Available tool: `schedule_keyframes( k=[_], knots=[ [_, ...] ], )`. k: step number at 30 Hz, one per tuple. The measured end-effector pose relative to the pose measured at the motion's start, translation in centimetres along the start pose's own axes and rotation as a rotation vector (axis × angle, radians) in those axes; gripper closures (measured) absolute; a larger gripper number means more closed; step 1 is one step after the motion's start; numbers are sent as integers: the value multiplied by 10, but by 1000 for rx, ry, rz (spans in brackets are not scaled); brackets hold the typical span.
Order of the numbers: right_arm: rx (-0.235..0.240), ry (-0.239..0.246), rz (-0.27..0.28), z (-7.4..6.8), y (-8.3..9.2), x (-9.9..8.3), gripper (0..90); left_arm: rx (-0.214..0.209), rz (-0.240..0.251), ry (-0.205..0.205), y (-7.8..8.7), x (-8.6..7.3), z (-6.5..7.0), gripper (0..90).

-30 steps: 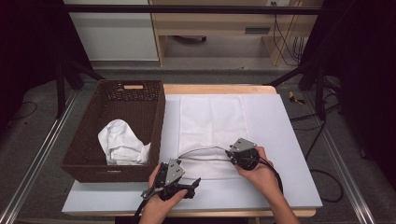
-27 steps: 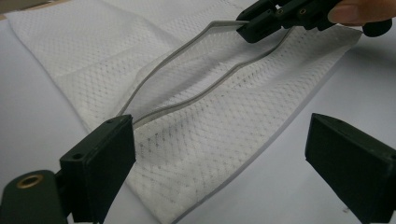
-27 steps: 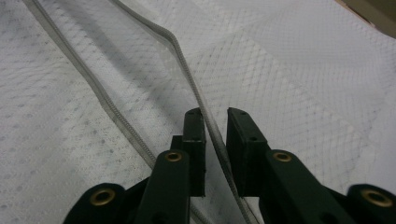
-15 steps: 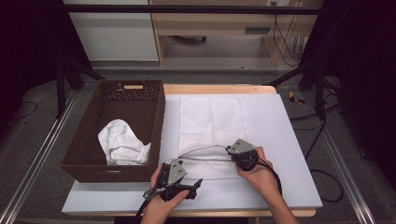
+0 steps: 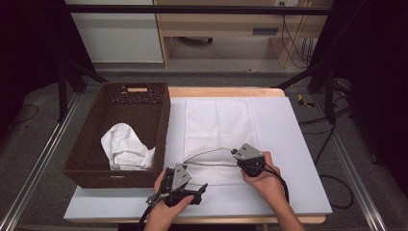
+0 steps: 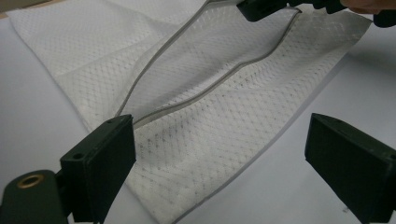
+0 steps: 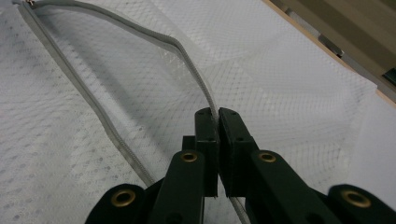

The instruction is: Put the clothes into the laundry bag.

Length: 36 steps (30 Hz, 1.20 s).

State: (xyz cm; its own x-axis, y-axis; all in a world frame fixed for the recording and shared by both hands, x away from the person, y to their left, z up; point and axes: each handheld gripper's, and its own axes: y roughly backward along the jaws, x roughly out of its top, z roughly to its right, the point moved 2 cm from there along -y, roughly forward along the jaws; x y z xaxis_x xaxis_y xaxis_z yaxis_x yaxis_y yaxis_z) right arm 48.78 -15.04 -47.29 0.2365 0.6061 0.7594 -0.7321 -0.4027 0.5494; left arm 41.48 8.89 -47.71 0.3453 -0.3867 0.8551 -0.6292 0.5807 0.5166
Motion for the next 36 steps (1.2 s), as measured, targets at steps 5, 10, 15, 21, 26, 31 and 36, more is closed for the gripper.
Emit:
schedule_keyframes(
  k=[5, 10, 15, 21, 26, 31, 36],
  knots=[
    [-21, 4, 31, -1, 5, 5, 871, 2, -1, 0, 0, 0, 0, 91],
    [-40, 11, 57, -2, 8, 8, 868, 1, -1, 2, 0, 0, 0, 91],
    [-54, 7, 75, -2, 11, 10, 868, 2, -2, 2, 0, 0, -1, 91],
    [-75, 2, 105, -1, 13, 13, 867, 1, -2, 2, 0, 0, -1, 91],
    [-82, 4, 122, -1, 15, 14, 865, 0, -3, 2, 0, -1, 0, 91],
    [-89, 2, 133, -2, 17, 15, 862, 1, -4, 2, 0, 0, -1, 91],
    [-100, -2, 154, -1, 19, 17, 856, 2, -6, 2, 0, -1, -1, 91]
  ],
)
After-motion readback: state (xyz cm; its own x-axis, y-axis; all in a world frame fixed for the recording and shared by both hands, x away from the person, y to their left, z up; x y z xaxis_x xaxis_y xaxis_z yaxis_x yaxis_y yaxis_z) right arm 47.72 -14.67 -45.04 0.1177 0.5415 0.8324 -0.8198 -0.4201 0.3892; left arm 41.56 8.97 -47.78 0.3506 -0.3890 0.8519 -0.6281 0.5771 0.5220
